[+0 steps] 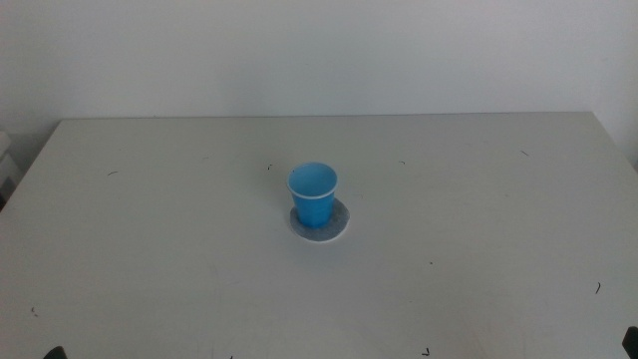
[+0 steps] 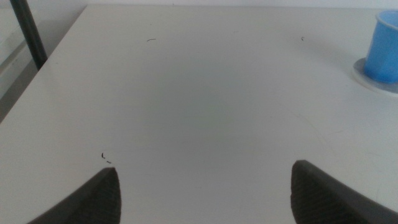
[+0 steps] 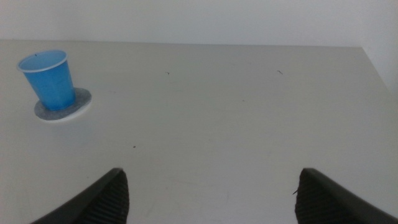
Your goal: Place an empty cup on a cup mat.
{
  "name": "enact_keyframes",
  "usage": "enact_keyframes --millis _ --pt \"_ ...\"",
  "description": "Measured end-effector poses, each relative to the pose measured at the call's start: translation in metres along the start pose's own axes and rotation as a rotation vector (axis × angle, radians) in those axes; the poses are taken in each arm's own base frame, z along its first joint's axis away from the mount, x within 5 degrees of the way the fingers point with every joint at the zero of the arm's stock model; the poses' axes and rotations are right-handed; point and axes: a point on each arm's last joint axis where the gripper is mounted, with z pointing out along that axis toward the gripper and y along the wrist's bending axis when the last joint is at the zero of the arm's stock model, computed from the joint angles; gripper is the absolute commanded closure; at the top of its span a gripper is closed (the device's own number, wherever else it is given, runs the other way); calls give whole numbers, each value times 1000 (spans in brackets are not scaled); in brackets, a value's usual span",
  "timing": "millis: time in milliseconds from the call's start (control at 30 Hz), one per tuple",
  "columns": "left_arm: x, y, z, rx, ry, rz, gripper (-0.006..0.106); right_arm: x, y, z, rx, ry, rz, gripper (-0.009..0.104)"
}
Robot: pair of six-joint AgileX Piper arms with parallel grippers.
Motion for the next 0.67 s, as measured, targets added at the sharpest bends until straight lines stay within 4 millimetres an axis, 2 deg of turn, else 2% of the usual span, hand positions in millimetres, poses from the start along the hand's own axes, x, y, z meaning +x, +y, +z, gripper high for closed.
enact_keyframes --millis 200,433,667 --pt "0 0 0 0 0 0 -5 15 -1 -1 -4 -34 1 1" --pt "0 0 0 0 0 0 -5 29 -2 4 -8 8 26 1" --pt "0 0 0 0 0 0 -5 33 -1 5 -15 25 50 1"
